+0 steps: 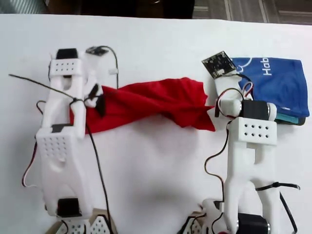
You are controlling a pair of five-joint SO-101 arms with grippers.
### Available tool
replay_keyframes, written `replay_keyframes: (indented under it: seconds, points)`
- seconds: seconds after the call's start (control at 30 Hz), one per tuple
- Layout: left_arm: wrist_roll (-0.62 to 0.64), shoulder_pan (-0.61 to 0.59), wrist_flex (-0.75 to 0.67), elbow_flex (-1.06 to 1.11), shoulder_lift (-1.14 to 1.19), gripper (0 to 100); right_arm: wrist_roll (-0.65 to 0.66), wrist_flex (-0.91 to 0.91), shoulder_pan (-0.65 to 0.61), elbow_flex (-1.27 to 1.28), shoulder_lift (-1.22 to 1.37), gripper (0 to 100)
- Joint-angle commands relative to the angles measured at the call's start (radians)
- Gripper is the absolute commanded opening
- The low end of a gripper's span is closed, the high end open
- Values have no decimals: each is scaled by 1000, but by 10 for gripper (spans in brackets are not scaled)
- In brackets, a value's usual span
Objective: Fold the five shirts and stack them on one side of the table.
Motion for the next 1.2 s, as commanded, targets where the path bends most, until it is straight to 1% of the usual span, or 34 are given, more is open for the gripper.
replay_keyframes:
  seconds: [0.0, 0.23, 0.3, 0.4, 0.43, 0.5, 0.6, 1.03, 1.17]
  points:
    - [0, -11, -17, -18, 18, 248, 3, -1, 13, -5, -50, 21]
    - [5, -9, 3, -130, 32, 236, 3, -4, 12, -5, -44, 21]
    - [5, -11, 3, -140, 34, 173, 3, -4, 10, -5, -42, 21]
    - [5, -11, -2, -139, 35, 28, 3, -5, 7, -5, -42, 21]
    - [5, -11, -3, -139, 35, 20, 3, -5, 7, -5, -42, 21]
    - [2, -11, -3, -139, 35, 41, 3, -5, 7, -5, -42, 21]
    - [2, -11, -2, -143, 35, 24, 3, -5, 7, -5, -42, 21]
    - [-3, -6, 2, -145, 60, 32, 3, -7, 5, -6, -42, 21]
    - [-3, -6, 2, -147, 107, 116, 3, -7, 5, -6, -42, 21]
